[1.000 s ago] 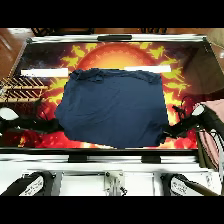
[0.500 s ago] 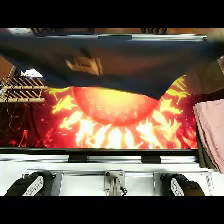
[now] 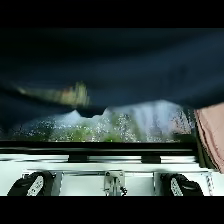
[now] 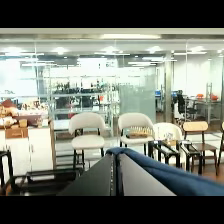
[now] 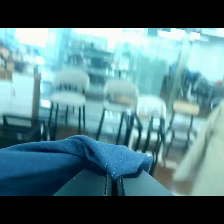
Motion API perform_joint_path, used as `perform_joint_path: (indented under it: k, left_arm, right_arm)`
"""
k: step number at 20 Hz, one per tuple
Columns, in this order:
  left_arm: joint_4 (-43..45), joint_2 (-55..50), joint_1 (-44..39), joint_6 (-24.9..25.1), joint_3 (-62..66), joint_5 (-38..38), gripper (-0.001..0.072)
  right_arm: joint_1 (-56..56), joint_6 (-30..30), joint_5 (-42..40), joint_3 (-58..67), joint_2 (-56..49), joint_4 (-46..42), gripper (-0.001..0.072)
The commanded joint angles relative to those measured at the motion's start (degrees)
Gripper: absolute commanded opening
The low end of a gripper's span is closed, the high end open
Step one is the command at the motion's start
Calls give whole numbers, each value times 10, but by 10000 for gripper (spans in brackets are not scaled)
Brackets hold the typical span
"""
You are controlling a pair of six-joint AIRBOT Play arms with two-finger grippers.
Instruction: Fold the shirts.
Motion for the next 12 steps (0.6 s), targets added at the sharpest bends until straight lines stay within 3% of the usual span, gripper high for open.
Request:
perform_joint_path:
  k: [1, 3, 5, 9, 12]
  left_arm:
    - [5, -13, 0, 18, -55, -1, 32]
    - [4, -64, 0, 50, -77, -2, 32]
    - [4, -135, -1, 50, -77, -18, 32]
    - [4, -311, -18, 49, -78, -140, 33]
    - [4, -448, -36, 49, -77, -156, 33]
  right_arm:
    - [0, -6, 125, 12, -45, -69, 67]
    - [0, -30, 129, 11, -106, -69, 67]
    - [0, -35, 132, 11, -181, -68, 68]
    - [1, -19, 196, -20, -360, -58, 67]
    - [5, -8, 165, -44, -489, -10, 68]
